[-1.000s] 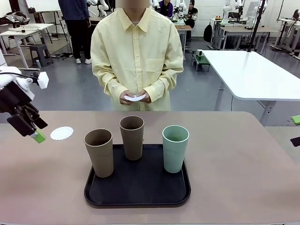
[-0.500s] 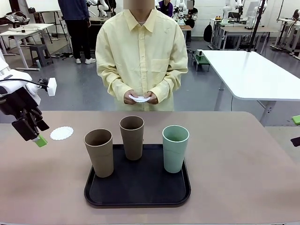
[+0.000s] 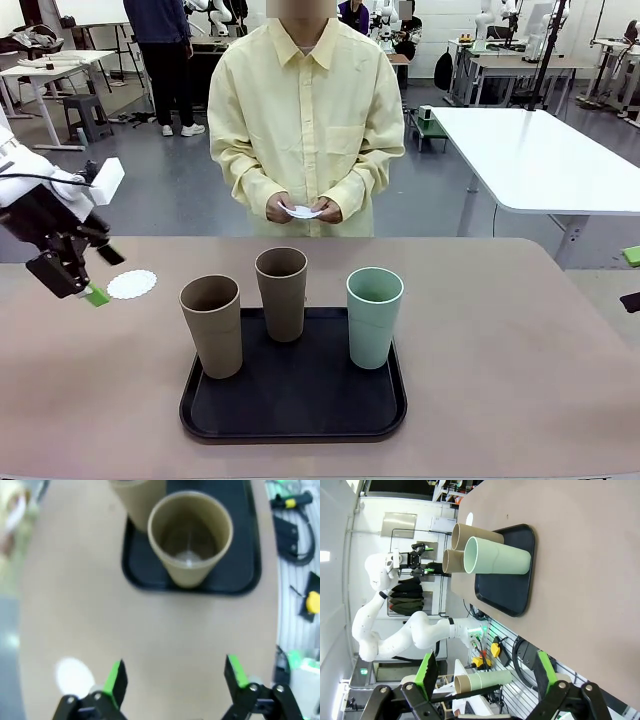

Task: Place coasters on the table and set cups on them.
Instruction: Pick up one Reusable plastic cup and place it on a coaster set by the human.

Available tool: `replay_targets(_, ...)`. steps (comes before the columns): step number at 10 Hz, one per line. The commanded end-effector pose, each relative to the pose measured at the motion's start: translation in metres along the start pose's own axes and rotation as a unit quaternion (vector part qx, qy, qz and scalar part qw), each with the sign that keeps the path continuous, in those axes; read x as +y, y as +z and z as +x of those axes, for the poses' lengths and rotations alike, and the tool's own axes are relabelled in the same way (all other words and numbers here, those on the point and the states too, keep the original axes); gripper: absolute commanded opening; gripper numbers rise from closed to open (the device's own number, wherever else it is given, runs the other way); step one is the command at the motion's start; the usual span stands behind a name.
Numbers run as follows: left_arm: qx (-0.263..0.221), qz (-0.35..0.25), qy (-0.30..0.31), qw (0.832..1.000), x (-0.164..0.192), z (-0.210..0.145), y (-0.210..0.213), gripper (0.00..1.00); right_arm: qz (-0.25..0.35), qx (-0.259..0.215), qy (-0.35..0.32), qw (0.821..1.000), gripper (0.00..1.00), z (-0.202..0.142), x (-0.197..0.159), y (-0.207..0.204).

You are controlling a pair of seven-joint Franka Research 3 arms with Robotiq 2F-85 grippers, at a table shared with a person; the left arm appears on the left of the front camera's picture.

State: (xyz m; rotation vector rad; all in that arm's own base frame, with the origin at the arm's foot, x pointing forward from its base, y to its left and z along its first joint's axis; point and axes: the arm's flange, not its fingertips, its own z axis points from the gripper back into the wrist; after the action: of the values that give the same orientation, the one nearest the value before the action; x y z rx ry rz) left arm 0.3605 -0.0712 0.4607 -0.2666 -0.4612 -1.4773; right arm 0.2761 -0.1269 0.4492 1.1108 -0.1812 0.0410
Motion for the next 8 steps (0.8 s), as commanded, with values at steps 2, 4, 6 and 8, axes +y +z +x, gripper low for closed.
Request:
replay_targets(2,-0.172,-0.022,-0.113,0.978,0.017,-0.033,-0.031,1.0,0.01,-0.001,0.005,1.0,1.0,0.001,0.0,0.0)
replay_targets(4,-0.25,-0.041,-0.092,0.963,0.026,-0.058,-0.042,1.0,0.01,-0.001,0.005,1.0,1.0,0.001,0.0,0.0)
replay_targets(6,-0.304,-0.068,-0.038,0.949,0.028,-0.083,-0.054,1.0,0.01,-0.001,0.005,1.0,1.0,0.001,0.0,0.0)
replay_targets(8,-0.331,-0.063,-0.008,0.941,0.023,-0.084,-0.067,1.0,0.01,-0.001,0.005,1.0,1.0,0.001,0.0,0.0)
